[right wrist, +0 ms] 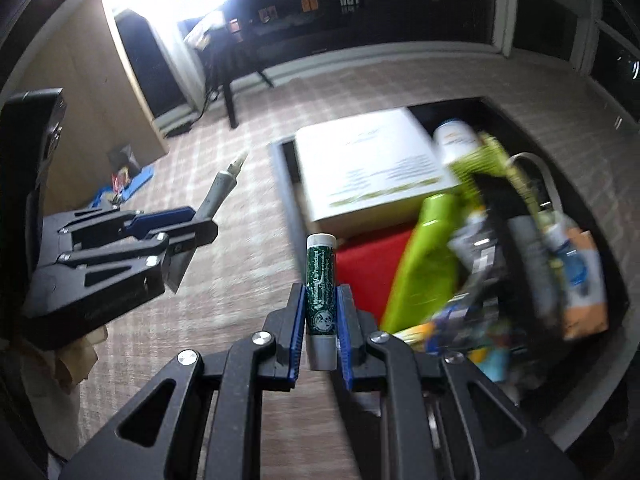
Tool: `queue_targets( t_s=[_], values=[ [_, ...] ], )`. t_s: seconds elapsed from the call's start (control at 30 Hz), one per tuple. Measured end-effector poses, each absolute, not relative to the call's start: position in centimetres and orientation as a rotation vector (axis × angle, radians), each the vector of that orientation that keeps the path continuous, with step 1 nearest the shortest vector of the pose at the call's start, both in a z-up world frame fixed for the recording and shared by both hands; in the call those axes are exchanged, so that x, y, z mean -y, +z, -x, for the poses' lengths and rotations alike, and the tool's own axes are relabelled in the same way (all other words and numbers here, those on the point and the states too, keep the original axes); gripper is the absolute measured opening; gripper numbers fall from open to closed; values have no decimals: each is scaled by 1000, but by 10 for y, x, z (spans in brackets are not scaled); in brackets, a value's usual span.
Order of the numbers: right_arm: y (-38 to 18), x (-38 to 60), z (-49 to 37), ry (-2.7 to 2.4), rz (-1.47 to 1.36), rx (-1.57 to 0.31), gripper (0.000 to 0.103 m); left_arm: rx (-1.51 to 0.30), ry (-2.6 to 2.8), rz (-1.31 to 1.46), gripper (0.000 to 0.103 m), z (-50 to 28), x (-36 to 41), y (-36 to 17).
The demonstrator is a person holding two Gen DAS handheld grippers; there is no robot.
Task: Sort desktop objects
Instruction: 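Carry the tube and lip balm into the black bin and open both grippers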
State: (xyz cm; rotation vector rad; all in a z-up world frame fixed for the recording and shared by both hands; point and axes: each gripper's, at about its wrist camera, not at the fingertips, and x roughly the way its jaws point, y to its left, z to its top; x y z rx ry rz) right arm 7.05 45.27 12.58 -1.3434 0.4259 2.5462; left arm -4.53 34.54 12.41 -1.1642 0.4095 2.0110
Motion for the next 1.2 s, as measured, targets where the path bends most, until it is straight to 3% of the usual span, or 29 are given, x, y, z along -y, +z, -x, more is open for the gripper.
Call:
queue_targets(
  t_s=[0.7,0.73,0.77,0.8,0.87,1.2],
  values=[
    [153,-615,-135,2475,1268,-398,16,-460,1968,1118,24,-27,-484,150],
    [151,-617,-133,2479,1287,-403,16,-459,1967,1114,30,-28,-486,150],
    [149,-621,-132,2463,1305,-413,16,-459,1964,1122,50,-29,-488,151],
    [149,-623,-132,2455,1306,-419,22,-454,1974,1125,58,-29,-489,152],
    [150,-627,-134,2461,1292,-440,31,-456,2004,1107,59,-29,-487,155],
    [152,-628,-130,2484,1302,-466,31,-434,2068,1166,46,-18,-456,155]
  ],
)
